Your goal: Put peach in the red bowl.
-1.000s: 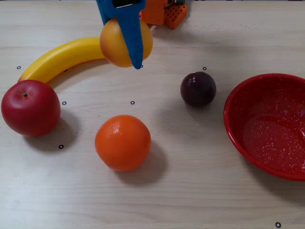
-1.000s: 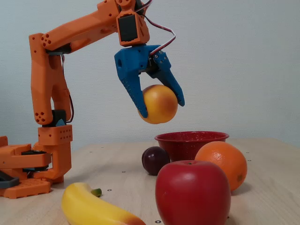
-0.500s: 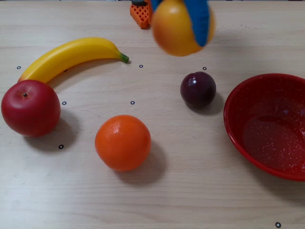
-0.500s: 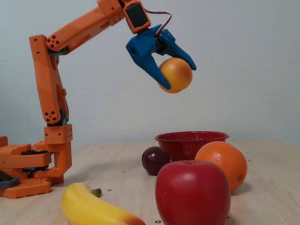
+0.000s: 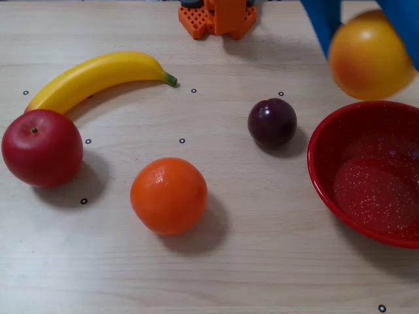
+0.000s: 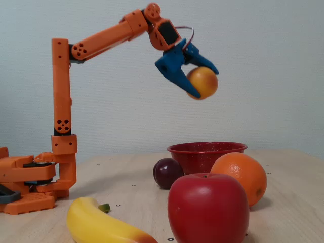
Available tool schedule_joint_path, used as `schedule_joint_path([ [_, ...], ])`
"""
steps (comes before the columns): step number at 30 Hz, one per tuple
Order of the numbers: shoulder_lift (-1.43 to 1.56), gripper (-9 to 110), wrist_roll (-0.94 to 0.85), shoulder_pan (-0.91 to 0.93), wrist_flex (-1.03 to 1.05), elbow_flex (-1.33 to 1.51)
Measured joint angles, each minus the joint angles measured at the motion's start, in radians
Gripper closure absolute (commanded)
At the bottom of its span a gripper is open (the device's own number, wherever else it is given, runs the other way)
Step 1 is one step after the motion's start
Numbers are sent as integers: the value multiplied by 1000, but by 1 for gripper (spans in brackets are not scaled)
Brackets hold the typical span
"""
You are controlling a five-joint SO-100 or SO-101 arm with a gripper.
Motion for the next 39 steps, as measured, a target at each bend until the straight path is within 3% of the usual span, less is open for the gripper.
schedule_joint_path([
  [19, -331, 102, 143, -112, -322, 5],
  [35, -433, 102, 110, -127, -477, 218],
  [39, -446, 102, 29, -127, -486, 250],
])
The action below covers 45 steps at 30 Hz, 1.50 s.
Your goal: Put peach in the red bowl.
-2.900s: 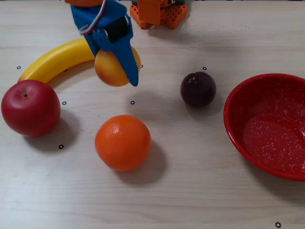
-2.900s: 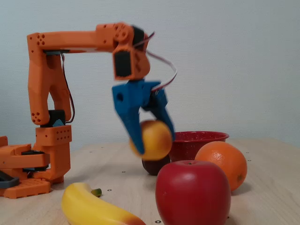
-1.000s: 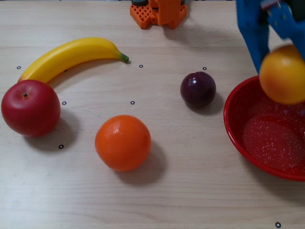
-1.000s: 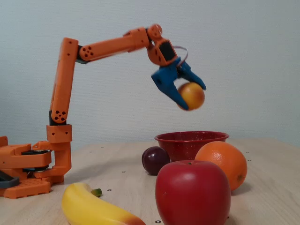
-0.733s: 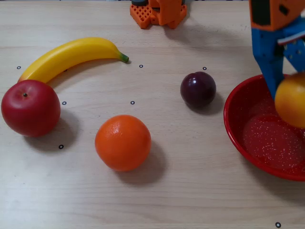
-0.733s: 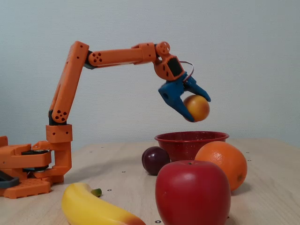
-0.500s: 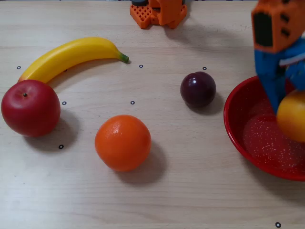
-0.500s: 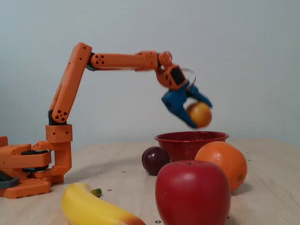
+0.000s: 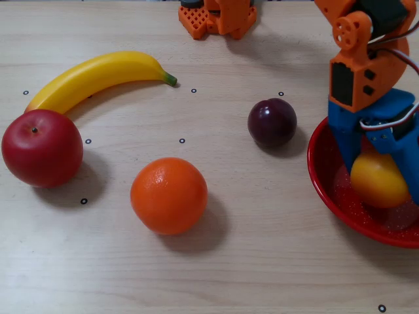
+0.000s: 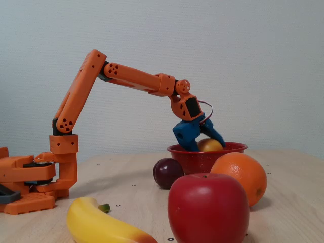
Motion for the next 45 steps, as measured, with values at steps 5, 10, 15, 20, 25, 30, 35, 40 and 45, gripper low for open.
schedule_joint_path([
  [5, -2, 85, -91, -25, -5, 8],
  [10, -2, 65, -133, -21, -3, 9],
  [15, -2, 57, -169, -23, 77, 6],
  [20, -2, 57, -189, -25, 117, 3],
  [25, 0, 57, -192, -21, 152, -81],
  [30, 17, 57, -193, -9, 204, -80],
  [35, 170, 61, -193, 8, 293, -80],
  [40, 325, 67, -190, 95, 305, -49],
  [45, 426, 95, -193, 91, 380, -38],
])
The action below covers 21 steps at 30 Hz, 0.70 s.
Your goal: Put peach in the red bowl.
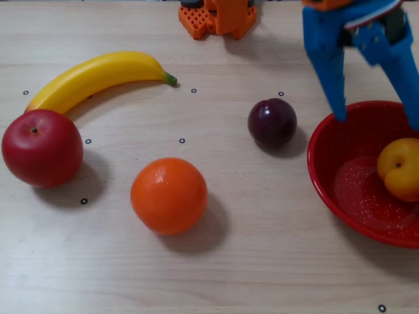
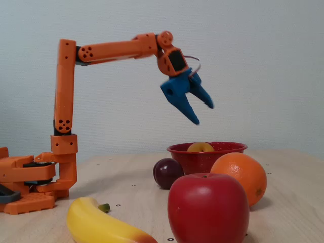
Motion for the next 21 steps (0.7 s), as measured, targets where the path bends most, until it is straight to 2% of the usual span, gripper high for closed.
schedule_joint_path([
  [1, 29, 101, 0, 0, 9, 6],
  [8, 213, 102, 0, 29, 94, 52],
  [21, 626, 102, 0, 264, 163, 238],
])
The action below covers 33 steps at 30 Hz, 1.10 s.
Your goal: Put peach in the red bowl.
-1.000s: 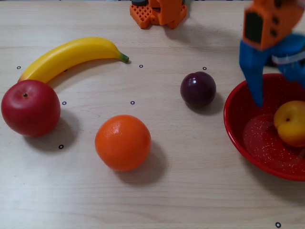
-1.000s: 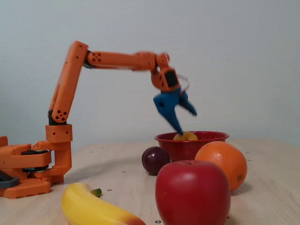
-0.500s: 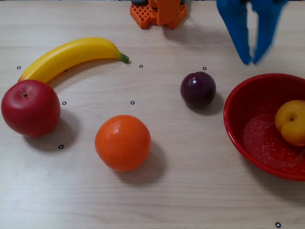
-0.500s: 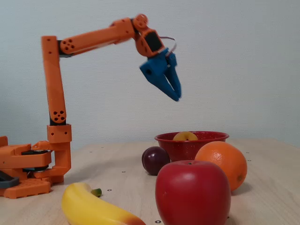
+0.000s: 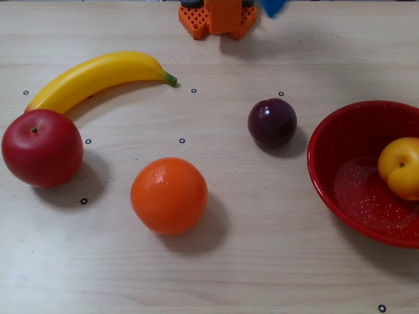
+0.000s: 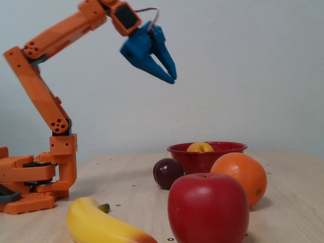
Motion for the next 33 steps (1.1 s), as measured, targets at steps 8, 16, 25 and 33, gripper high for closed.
schedule_joint_path([
  [8, 388, 102, 0, 184, 0, 281],
  [16, 884, 102, 15, 250, 132, 557],
  [25, 1066, 102, 150, 255, -77, 989],
  [33, 1095, 102, 190, 249, -446, 1511],
])
